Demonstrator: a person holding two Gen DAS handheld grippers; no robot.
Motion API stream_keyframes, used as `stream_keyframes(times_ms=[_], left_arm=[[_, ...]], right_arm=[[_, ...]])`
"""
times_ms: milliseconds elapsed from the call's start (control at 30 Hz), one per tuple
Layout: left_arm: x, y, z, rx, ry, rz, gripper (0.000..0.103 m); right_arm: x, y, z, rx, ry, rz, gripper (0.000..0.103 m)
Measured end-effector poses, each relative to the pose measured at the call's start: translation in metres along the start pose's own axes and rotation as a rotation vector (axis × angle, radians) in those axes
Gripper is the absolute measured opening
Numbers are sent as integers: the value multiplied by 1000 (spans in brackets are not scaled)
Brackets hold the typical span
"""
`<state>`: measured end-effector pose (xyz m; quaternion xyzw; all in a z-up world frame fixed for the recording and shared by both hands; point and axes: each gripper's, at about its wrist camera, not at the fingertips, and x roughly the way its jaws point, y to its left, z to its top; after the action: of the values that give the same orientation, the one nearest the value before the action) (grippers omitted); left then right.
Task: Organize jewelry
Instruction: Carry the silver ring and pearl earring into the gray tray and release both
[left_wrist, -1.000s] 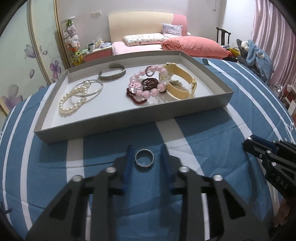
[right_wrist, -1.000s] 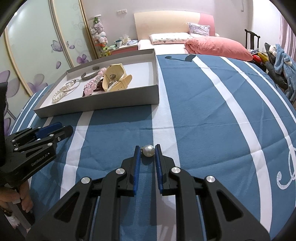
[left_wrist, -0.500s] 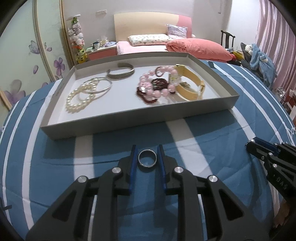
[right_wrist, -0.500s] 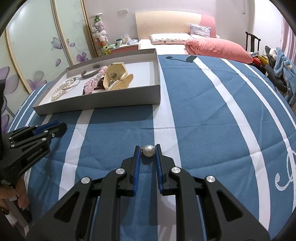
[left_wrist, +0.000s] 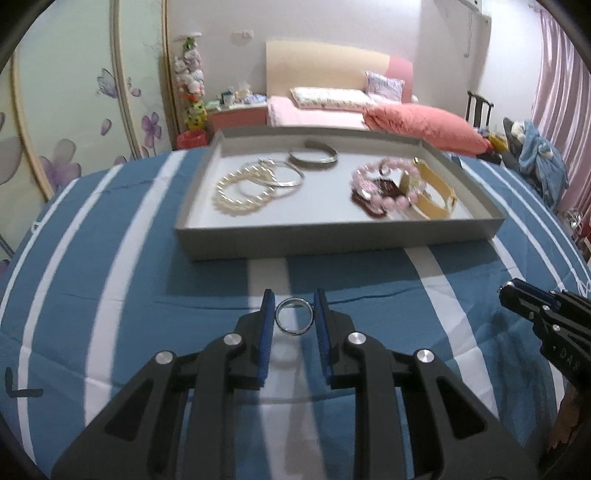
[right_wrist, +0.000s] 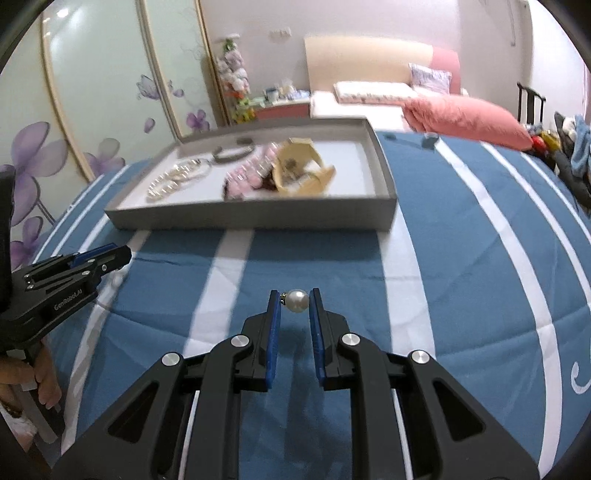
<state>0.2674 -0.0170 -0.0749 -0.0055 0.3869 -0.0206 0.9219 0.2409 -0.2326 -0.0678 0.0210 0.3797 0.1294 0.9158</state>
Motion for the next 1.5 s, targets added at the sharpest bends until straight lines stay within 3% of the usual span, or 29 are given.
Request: stream_keyframes(times_ms=[367, 667, 1100, 1500], left_arm=[[-35, 16, 1, -45, -184, 7, 22], [-54, 17, 4, -41, -294, 16, 22], [-57, 16, 5, -35, -312, 14, 22], [-53, 12, 55, -35, -376, -1, 22]], right_arm=[[-27, 21, 14, -36, -211, 23, 17], [-42, 27, 24, -52, -306, 37, 17], [-49, 31, 31, -64, -341, 34, 17], [-51, 28, 78, -60, -453, 10, 17]])
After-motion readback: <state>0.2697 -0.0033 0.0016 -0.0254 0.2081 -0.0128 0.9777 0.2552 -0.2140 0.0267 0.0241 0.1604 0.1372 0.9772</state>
